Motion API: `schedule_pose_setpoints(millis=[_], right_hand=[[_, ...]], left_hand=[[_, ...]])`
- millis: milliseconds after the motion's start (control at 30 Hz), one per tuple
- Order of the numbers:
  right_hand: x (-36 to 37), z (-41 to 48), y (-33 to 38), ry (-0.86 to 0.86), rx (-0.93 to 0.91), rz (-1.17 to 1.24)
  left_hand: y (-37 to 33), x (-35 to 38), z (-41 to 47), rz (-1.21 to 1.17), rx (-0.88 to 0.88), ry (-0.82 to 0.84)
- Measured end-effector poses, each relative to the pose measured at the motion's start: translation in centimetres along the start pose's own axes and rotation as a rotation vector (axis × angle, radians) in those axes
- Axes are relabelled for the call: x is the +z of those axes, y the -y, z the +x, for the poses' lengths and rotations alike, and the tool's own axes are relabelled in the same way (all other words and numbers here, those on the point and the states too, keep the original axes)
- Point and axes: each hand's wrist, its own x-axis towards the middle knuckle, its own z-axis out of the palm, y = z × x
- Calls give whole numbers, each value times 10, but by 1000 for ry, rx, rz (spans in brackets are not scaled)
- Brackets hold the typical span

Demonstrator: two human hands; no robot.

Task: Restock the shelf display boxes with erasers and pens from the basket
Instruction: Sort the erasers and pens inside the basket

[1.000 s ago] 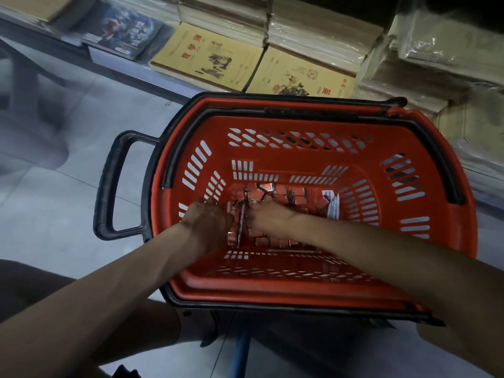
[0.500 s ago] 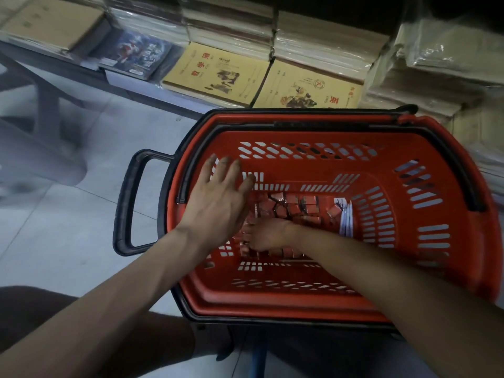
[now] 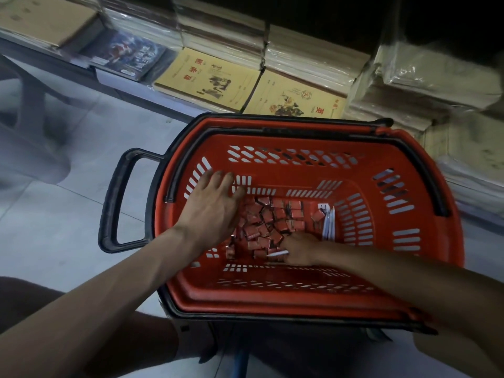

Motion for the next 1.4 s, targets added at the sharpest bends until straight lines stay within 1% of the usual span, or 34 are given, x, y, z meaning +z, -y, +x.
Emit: schedule_pose_setpoints(millis=[67,167,267,467,567,667,767,833,900,1000,1067,1133,1200,1233,1333,1400], right_hand=[[14,2,-2,41,55,9],[22,7,-7,52,106,76],[19,7,-10,93,118,166],[24,4,-17,142,137,201],[12,-4,-23,103,145,207],[0,-22,-34,-15,191,275],[3,-28,-56,-111,288,413],[5,-26,-69,-197,428,484],[8,-23,-82,-257,613,425],[7,-11,-95,-224,680,293],[8,-4,-97,-259,800,300],[10,1,-94,-272,785,292],[8,-6,-86,-277,719,191],[7,-12,-84,-238,690,180],[-12,-46,-80,-161,500,121],[-24,-74,-81,-169,372,16]], left_hand=[[-1,1,0,9,0,9],[-2,4,1,11,2,29],[-2,6,2,22,-6,52],[-3,6,5,42,-8,62],[-7,5,9,37,1,50],[-11,4,10,33,12,50],[-13,5,10,23,21,54],[-14,6,9,15,18,60],[-15,6,8,9,13,63],[-16,7,8,8,20,68],[-18,8,9,9,33,75],[-21,10,10,14,50,80],[-24,13,12,7,78,83],[-26,13,13,7,97,86],[-34,13,16,13,163,107],[-42,12,19,45,221,133]])
